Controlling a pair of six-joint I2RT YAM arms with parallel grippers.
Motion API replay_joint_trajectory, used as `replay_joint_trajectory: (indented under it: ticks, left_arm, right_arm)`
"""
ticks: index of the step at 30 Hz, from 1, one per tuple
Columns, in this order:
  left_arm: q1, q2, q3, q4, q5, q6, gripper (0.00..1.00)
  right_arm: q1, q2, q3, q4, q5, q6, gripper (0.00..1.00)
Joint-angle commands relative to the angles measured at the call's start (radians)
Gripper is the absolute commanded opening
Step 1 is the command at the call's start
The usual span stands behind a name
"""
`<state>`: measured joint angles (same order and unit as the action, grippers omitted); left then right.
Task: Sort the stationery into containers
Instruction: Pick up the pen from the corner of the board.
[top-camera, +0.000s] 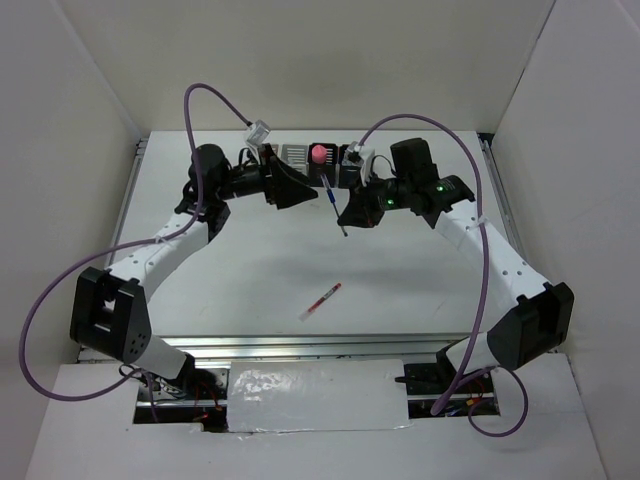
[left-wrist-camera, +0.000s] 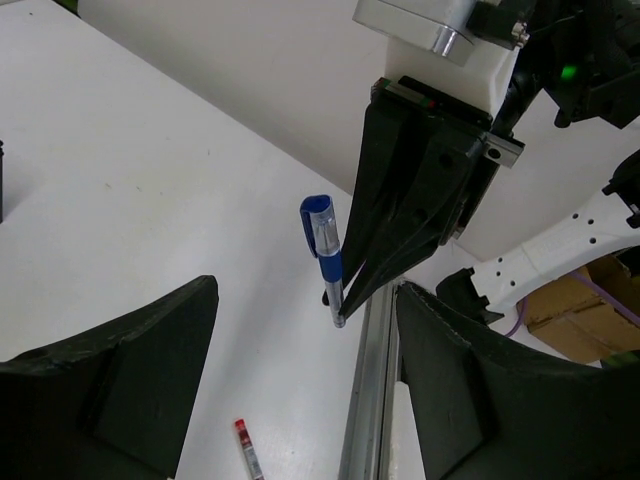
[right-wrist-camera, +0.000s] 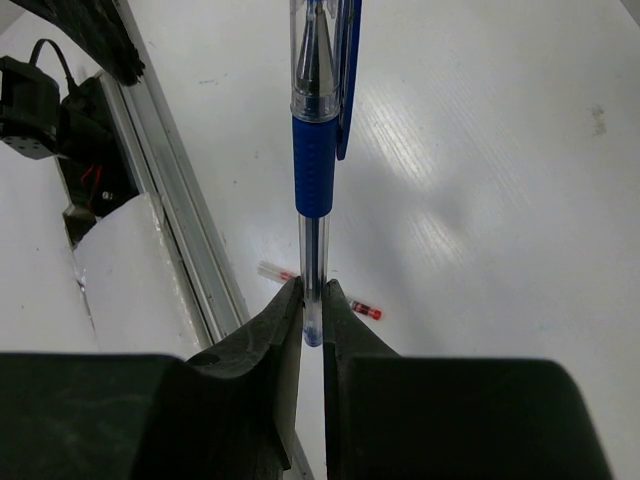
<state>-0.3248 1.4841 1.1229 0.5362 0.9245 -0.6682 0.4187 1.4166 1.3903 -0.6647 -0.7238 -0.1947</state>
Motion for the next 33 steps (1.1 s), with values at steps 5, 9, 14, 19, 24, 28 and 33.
replay_joint_trajectory:
  ticks: [5,9,14,19,24,28,33]
  left_arm:
    - [-0.034,0.044,0.072,0.102,0.002,-0.082,0.82]
    - [-0.053,0.065,0.083,0.123,0.0,-0.102,0.78]
    - [-0.066,0.085,0.089,0.146,-0.007,-0.122,0.66]
    - [-0.066,0.097,0.097,0.159,0.002,-0.136,0.41]
    - [-0.06,0.104,0.121,0.13,0.008,-0.111,0.11]
    - [0.01,0.123,0.179,0.047,-0.041,-0.033,0.04]
    - [0.081,0.202,0.362,-0.212,-0.29,0.359,0.0]
  right_arm:
    - [0.022,0.001,0.052,0.03,-0.011,0.005,0.0]
    - [0.037,0.007,0.061,0.027,0.0,-0.003,0.0]
    - [0.048,0.007,0.067,0.019,0.014,-0.009,0.0]
    - [0.057,0.005,0.062,0.016,0.02,-0.014,0.01]
    - [0.052,-0.002,0.067,0.008,0.047,-0.006,0.6]
    - [0.011,-0.022,0.056,0.007,0.073,0.005,0.73]
    - [-0.106,-0.042,0.021,0.011,0.066,0.012,0.74]
